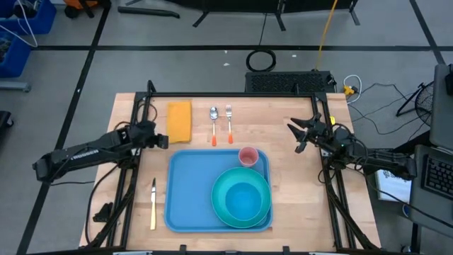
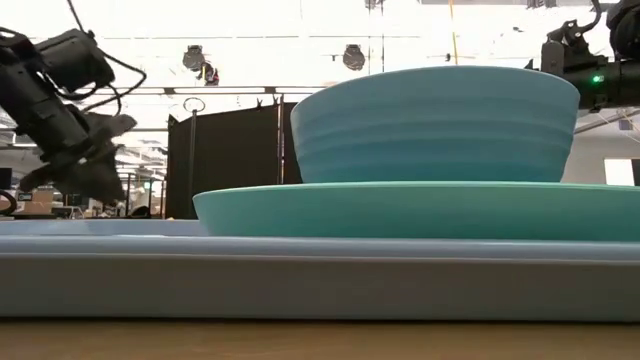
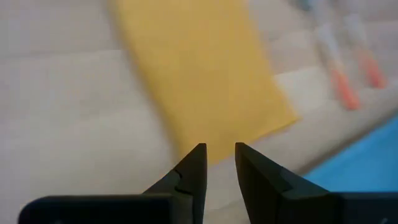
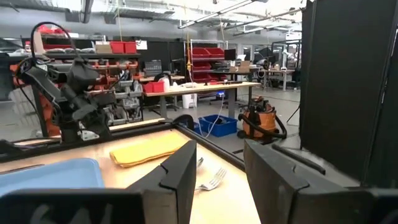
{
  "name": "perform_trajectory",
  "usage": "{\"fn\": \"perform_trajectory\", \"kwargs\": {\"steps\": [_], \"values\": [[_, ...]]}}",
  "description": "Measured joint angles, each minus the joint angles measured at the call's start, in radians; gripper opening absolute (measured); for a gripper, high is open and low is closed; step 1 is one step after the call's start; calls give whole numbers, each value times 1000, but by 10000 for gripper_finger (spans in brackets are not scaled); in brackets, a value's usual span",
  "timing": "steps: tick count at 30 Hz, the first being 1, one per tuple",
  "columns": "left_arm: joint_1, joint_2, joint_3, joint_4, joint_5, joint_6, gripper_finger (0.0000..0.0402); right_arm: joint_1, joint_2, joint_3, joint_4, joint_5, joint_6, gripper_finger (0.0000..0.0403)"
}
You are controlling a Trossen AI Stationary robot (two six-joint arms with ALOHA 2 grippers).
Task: Set up tray
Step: Put the yellow napkin on the blue tray
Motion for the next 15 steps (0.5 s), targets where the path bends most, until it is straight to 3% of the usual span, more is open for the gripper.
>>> {"fn": "perform_trajectory", "kwargs": {"steps": [3, 8, 15], "values": [[14, 71, 24, -54, -26, -24, 88, 0, 0, 0, 0, 0, -8, 125], [45, 175, 30, 17, -29, -25, 88, 0, 0, 0, 0, 0, -10, 125], [54, 339, 33, 12, 18, -45, 88, 0, 0, 0, 0, 0, -10, 125]]}}
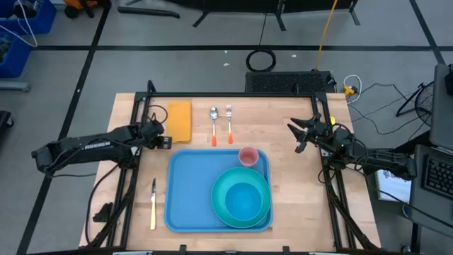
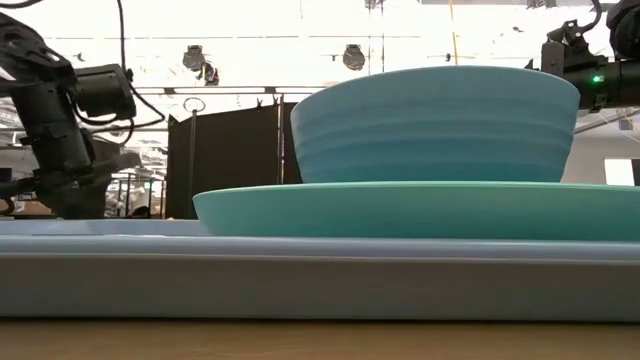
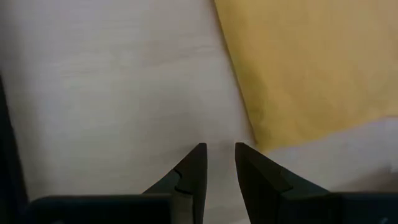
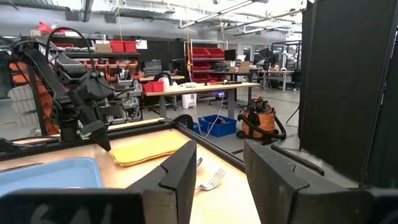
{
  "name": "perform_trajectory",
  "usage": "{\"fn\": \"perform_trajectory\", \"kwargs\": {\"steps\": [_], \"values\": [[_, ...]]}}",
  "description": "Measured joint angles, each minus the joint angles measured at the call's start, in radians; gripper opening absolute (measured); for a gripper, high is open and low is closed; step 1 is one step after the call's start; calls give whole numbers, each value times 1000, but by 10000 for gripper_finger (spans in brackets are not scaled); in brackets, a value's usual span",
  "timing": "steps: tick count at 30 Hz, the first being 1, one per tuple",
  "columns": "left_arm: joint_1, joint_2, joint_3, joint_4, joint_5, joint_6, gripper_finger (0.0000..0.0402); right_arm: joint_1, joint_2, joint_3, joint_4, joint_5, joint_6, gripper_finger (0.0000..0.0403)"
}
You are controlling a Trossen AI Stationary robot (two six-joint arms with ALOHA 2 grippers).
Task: Set up tray
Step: Put the yellow napkin on the blue tray
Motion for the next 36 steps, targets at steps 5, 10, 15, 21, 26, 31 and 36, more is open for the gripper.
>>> {"fn": "perform_trajectory", "kwargs": {"steps": [5, 10, 15, 21, 26, 31, 36], "values": [[0, 42, 1, 51, -2, -21, 88, 0, 0, 0, 0, 0, 0, 125], [0, 38, -1, 82, 19, -39, 88, 0, 0, 0, 0, 0, 0, 125], [0, 40, -3, 107, 77, -48, 88, 0, 0, 0, 0, 0, 0, 125], [0, 39, -3, 97, 93, -47, 88, 0, 0, 0, 0, 0, 0, 125], [0, 39, -3, 102, 74, -46, 88, 0, 0, 0, 0, 0, 0, 125], [0, 37, -3, 104, 97, -43, 88, 0, 0, 0, 0, 0, 0, 125], [0, 37, -3, 105, 111, -28, 88, 0, 0, 0, 0, 0, 0, 125]]}}
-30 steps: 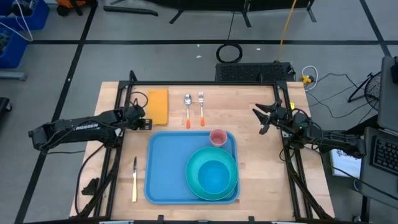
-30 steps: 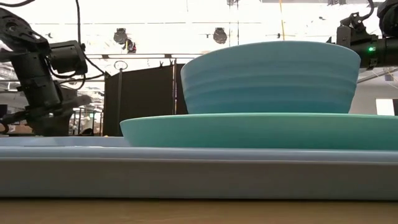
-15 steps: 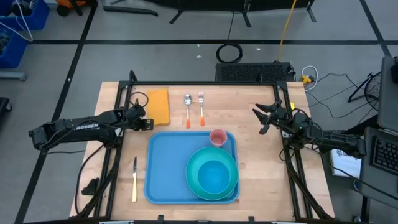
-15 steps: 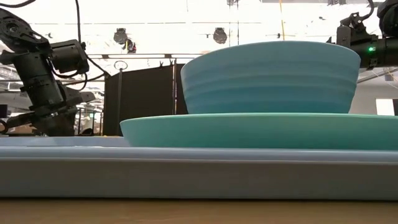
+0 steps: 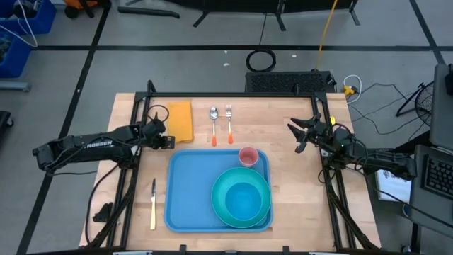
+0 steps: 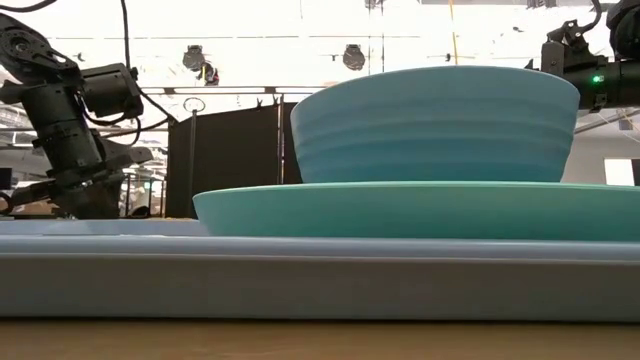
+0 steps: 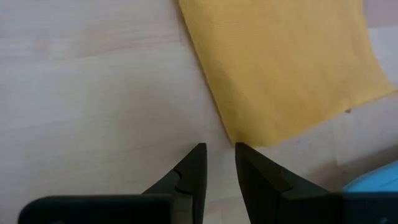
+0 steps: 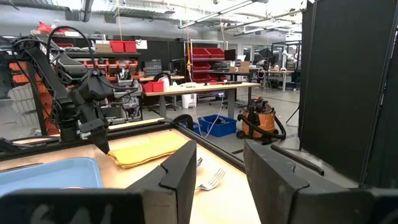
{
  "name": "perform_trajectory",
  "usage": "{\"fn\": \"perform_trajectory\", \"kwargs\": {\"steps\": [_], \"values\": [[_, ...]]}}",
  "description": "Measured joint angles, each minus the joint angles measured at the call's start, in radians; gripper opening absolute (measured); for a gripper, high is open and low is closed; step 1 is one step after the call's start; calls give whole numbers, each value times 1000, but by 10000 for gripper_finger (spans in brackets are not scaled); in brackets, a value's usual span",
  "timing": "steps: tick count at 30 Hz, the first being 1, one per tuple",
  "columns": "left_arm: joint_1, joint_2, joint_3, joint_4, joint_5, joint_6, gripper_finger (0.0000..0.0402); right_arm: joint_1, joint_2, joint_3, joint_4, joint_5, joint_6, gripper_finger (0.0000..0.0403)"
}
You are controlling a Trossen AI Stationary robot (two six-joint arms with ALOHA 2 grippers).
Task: Set up tray
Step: Put the yellow napkin on the blue tray
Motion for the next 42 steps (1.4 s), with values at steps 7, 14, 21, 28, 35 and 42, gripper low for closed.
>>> {"fn": "perform_trajectory", "kwargs": {"steps": [7, 14, 21, 28, 35, 42], "values": [[0, -39, 0, -41, 29, 20, 88, 0, 0, 0, 0, 0, 0, 125], [0, -98, 0, -6, -17, 23, 88, 0, 0, -1, 0, 0, 0, 125], [0, -71, 0, 46, -28, 2, 88, 0, 0, -1, 0, 0, 0, 125], [0, -36, 0, 47, -58, -20, 88, 0, 0, -1, 0, 0, 0, 125], [0, -4, 0, 74, -31, -26, 88, 0, 0, -1, 0, 0, 0, 125], [0, 60, 1, 79, -32, -31, 88, 0, 0, 0, 0, 0, 0, 125]]}}
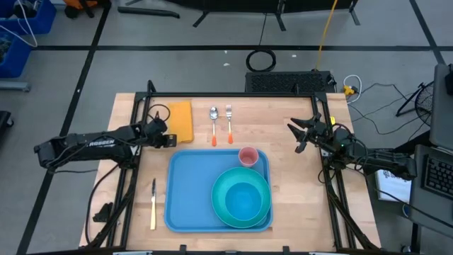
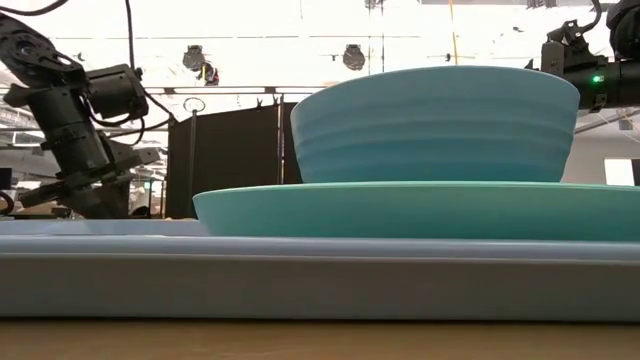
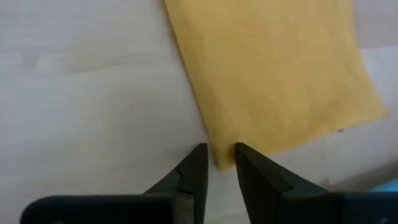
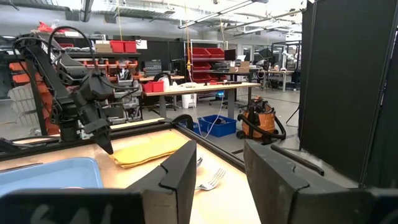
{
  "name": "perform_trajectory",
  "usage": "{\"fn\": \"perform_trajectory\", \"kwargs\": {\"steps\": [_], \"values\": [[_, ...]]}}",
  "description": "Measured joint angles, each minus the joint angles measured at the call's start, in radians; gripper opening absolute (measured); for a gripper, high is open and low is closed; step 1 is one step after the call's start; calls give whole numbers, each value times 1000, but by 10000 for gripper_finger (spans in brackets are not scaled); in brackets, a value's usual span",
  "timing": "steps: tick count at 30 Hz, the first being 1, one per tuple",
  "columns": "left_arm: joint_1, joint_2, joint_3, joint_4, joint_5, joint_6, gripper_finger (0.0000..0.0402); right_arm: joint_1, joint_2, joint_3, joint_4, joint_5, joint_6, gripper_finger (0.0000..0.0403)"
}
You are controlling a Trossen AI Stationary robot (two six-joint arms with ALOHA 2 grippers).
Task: Set up tray
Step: Put the yellow napkin on the blue tray
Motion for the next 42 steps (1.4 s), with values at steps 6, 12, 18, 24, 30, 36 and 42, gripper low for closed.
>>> {"fn": "perform_trajectory", "kwargs": {"steps": [6, 12, 18, 24, 30, 36, 42], "values": [[0, 27, 0, 57, 11, 18, 88, 0, 0, 0, 0, 0, 0, 125], [0, 28, -1, 77, 26, 26, 123, 0, 0, 1, 0, 0, 0, 125], [-1, 24, -77, 222, 7, -27, 193, 0, 0, 1, 0, 0, 0, 125], [0, 24, -170, 414, 40, -54, 221, 0, 0, 1, 0, 0, 0, 125], [0, 24, -185, 431, 35, -22, 202, 0, 0, 0, 0, 0, 0, 125], [-1, 26, -192, 423, -5, 21, 123, 0, 0, 0, 0, 0, 0, 125], [-2, 28, -241, 496, -80, 77, 13, 0, 0, 0, 0, 0, 0, 125]]}}
